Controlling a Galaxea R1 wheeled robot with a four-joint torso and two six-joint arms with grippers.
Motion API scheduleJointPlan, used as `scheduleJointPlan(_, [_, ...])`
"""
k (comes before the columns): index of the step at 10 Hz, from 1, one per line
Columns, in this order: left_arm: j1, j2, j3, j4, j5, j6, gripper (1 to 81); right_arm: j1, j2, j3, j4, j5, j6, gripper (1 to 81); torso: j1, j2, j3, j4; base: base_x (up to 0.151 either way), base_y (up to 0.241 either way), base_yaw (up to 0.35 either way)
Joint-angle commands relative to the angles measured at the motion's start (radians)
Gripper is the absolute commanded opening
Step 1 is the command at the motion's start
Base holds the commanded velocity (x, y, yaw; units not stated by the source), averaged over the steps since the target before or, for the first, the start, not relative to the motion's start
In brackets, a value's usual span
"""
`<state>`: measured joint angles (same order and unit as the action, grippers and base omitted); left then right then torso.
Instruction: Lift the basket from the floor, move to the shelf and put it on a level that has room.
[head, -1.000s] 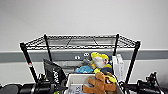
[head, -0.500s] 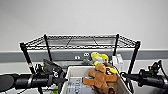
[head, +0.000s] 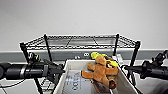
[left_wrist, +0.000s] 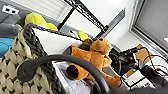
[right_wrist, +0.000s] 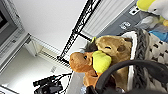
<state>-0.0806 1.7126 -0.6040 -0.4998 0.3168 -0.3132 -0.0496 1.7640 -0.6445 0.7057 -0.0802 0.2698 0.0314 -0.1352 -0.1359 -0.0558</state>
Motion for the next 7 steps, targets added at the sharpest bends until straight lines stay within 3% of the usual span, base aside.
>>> scheduleJointPlan(1, [-0.247,-0.016,-0.003,-0.097,0.013,-0.032,1.0,0.239,-0.018,0.002,0.067,-0.023,0.046,1.0,0.0,0.0,0.0,0.0,0.0,0.0,0.0])
scheduleJointPlan(7, [-0.415,0.012,-0.089,-0.23,0.057,-0.032,1.0,0.441,0.033,-0.064,0.066,-0.088,0.186,1.0,0.0,0.0,0.0,0.0,0.0,0.0,0.0])
